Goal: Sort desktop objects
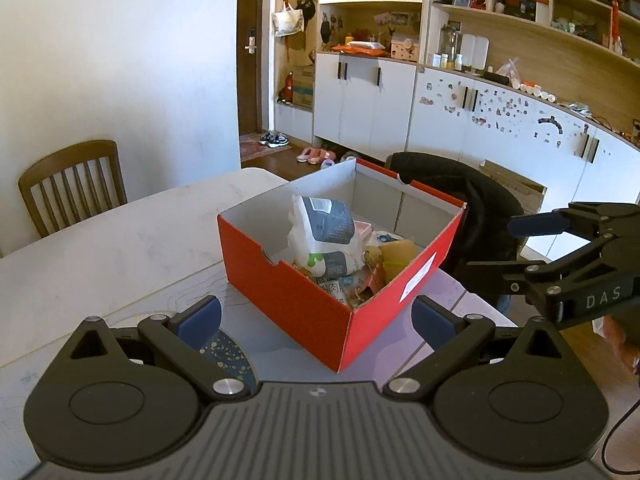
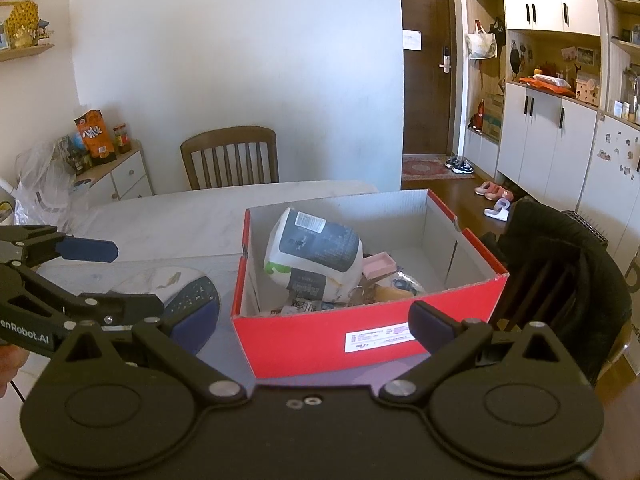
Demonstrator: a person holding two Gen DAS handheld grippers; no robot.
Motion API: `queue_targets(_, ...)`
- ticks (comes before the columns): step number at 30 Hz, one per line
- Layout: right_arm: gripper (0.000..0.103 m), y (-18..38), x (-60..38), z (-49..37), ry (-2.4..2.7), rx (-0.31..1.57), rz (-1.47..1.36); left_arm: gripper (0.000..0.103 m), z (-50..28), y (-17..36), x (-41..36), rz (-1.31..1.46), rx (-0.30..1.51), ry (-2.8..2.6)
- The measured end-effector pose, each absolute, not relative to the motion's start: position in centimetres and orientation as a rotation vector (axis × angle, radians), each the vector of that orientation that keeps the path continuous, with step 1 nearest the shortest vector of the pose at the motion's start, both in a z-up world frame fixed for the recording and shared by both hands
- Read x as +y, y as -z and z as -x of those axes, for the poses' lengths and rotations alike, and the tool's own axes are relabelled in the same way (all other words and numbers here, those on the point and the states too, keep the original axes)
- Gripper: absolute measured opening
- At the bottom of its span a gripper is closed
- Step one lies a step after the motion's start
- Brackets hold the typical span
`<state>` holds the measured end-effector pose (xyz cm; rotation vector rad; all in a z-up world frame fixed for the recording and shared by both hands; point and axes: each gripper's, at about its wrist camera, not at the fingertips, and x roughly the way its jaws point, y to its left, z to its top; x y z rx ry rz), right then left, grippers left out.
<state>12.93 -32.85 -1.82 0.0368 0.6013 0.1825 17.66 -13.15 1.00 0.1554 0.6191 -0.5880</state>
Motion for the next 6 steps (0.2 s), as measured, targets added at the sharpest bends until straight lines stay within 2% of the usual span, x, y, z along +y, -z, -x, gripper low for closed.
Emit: queue_targets(6,0.102,1.97,-32.81,-13.03,-0.173,0.608,-0.044,0.102,-17.86,-0.97,-12.69,-0.134,0.629,0.579)
